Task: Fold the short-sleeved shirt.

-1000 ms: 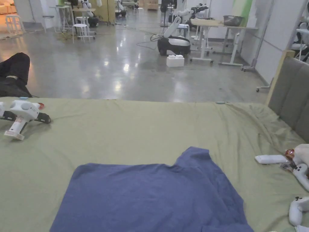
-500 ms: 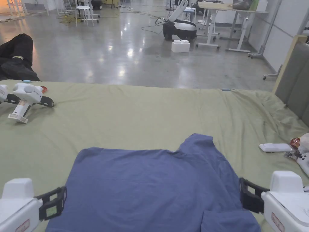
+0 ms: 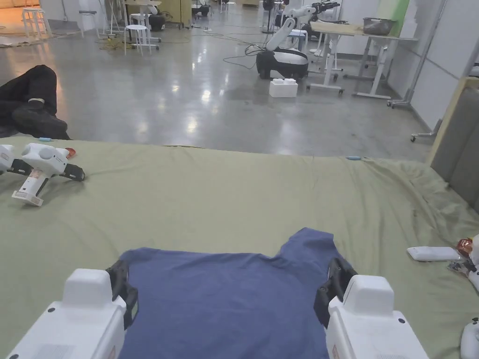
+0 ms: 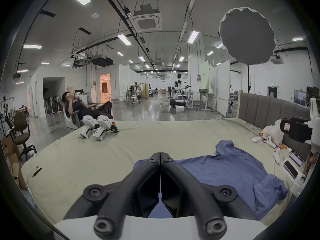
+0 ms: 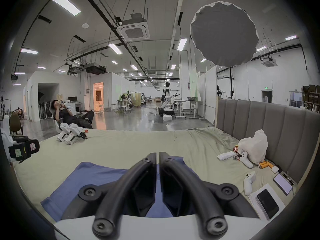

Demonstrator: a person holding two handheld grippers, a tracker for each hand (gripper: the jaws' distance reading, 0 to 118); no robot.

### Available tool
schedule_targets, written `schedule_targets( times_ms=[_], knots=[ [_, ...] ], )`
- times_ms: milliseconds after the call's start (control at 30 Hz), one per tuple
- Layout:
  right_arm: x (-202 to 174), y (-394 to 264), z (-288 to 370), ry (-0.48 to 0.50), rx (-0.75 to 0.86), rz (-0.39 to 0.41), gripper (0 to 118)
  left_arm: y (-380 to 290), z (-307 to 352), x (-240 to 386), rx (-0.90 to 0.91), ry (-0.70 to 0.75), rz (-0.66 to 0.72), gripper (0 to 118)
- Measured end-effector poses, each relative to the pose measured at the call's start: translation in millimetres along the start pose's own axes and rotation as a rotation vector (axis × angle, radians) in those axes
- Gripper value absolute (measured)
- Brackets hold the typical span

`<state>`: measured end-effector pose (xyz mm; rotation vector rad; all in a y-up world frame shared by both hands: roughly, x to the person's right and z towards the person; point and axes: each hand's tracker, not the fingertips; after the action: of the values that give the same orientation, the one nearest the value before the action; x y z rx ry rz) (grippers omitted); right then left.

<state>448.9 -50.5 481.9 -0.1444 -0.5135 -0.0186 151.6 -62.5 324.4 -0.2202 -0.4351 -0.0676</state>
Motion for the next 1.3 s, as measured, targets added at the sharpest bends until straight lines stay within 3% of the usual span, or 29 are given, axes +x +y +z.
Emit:
schedule_targets(
  times_ms=[133,267,467,633,700,867,933,1133,1300],
  knots=[
    [-6.2,-5.6,-6.2,-0.008,0.020,0.016,0,-4.2,-7.2,-1.0,-0.019,0.009,-0.029,0],
    [-5.2,-17.6,-21.4,-0.001,-0.054,0.015,0,-21.3,-41.6,-21.2,-0.172,0.014,0.026,0],
    [2.8,-46.8,-49.1,0.021,-0.193,0.024,0,-49.6,-148.4,-75.7,-0.394,-0.017,0.130,0],
    [16.2,-58.7,-72.0,0.010,-0.248,0.026,0,-34.3,-250.4,-110.5,-0.460,-0.017,0.124,0],
    [20.9,-62.2,-80.4,0.001,-0.267,0.027,0,-28.5,-284.6,-117.5,-0.514,-0.031,0.113,9],
    [32.7,-73.0,-97.4,-0.021,-0.311,0.035,0,-40.9,-353.4,-127.2,-0.657,-0.055,0.149,74],
    [36.8,-76.7,-100.7,-0.028,-0.325,0.037,0,-51.4,-369.6,-125.9,-0.714,-0.070,0.153,84],
    [47.5,-87.9,-107.1,-0.045,-0.371,0.051,0,-79.4,-389.7,-113.8,-0.818,0.023,0.060,84],
    [54.2,-94.7,-110.6,-0.052,-0.397,0.048,0,-80.5,-383.1,-97.5,-0.752,0.039,0.011,74]
  ],
)
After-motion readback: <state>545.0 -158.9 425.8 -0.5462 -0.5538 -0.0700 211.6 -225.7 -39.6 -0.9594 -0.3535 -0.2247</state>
